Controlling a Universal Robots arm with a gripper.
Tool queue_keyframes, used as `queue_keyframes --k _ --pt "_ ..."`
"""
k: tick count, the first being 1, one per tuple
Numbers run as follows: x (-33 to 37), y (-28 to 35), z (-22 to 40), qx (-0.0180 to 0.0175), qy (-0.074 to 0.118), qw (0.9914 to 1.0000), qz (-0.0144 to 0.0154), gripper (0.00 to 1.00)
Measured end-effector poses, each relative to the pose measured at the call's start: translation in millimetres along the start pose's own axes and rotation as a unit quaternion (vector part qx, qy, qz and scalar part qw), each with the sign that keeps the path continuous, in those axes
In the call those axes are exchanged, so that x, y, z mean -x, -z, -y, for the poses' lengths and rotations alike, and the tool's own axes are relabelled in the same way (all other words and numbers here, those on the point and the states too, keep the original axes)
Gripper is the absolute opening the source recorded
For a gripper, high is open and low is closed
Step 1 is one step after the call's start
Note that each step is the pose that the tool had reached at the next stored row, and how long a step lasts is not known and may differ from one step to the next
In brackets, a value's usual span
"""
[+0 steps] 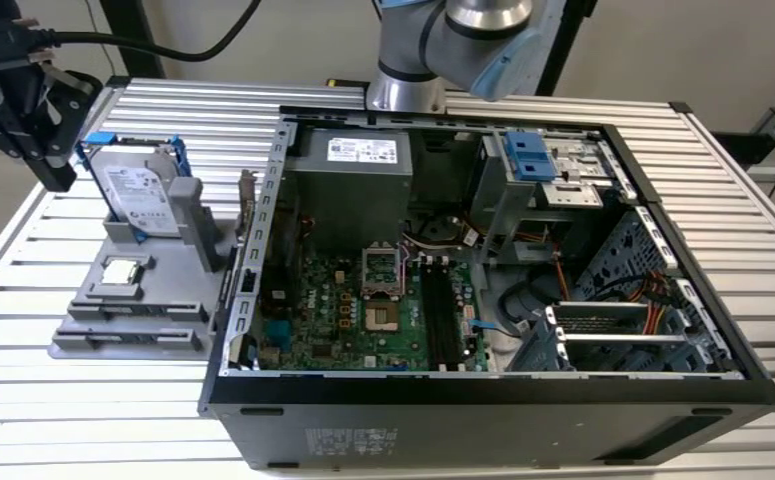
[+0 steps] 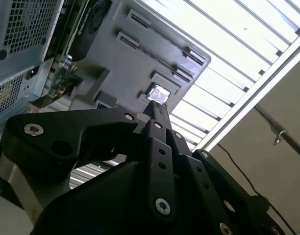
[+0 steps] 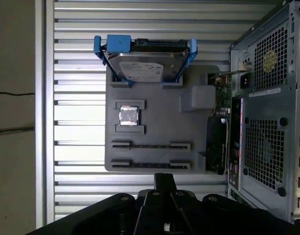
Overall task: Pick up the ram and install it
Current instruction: 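Pick up the ram and move it above insertion slot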
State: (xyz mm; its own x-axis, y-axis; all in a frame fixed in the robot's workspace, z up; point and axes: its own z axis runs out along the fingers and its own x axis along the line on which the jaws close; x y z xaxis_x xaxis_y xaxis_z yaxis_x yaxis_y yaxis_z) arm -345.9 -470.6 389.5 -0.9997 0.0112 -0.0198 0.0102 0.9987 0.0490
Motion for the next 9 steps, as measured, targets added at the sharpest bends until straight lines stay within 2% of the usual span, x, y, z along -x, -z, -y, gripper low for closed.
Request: queue_keyframes --k 9 --pt "0.0 0.0 0.0 0.0003 0.013 0.99992 -0.0006 0.0"
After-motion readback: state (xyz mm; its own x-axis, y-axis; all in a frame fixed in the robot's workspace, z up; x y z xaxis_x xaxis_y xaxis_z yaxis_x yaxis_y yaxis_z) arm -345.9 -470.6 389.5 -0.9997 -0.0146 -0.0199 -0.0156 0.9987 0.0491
